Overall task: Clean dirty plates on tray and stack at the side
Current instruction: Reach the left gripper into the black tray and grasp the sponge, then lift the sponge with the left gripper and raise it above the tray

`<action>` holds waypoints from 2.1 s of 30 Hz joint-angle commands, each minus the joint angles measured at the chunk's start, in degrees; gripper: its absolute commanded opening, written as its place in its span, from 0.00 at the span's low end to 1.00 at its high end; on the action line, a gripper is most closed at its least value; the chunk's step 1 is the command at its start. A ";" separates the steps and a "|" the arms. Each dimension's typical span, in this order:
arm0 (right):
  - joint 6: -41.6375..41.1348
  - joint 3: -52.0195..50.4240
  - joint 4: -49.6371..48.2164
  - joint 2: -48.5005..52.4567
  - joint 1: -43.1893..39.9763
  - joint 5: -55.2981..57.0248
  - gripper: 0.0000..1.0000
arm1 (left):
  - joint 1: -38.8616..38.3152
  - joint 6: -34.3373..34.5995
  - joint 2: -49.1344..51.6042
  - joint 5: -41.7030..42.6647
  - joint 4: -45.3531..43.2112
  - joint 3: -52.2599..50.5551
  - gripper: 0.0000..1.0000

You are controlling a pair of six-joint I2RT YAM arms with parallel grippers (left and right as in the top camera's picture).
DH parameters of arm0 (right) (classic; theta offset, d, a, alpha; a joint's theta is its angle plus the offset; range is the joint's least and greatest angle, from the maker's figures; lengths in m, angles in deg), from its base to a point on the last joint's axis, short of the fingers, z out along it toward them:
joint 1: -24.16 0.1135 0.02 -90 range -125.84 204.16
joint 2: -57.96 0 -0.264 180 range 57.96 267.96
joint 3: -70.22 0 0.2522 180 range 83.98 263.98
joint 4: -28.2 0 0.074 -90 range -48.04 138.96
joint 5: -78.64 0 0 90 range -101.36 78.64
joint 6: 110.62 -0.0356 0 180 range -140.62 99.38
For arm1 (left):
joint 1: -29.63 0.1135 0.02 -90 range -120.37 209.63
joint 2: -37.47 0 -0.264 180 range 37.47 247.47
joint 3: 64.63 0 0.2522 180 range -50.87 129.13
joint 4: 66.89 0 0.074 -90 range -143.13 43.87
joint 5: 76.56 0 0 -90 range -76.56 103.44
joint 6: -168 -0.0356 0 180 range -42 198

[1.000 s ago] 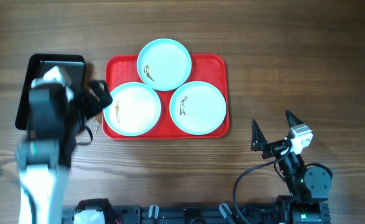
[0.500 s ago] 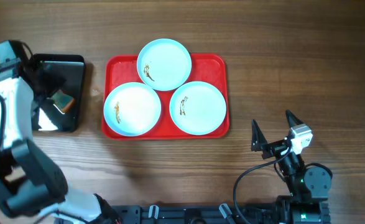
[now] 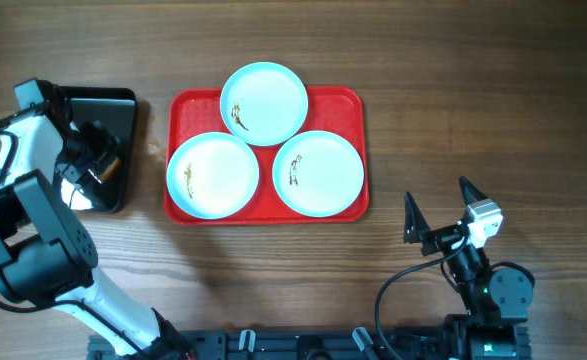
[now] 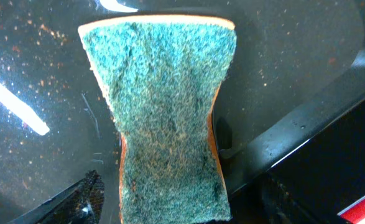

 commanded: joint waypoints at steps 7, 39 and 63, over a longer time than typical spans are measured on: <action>0.70 -0.07 -0.15 -0.37 0.35 0.00 1.00 | 0.17 -0.26 4.02 -3.23 -0.76 0.02 0.71; 0.72 -0.07 -0.15 -0.37 0.35 0.00 1.00 | 0.17 -0.68 4.81 -13.27 -9.09 0.02 1.00; 0.70 -0.07 -0.15 -0.37 0.35 0.00 1.00 | 0.17 -0.48 4.81 -8.57 -5.88 0.04 0.04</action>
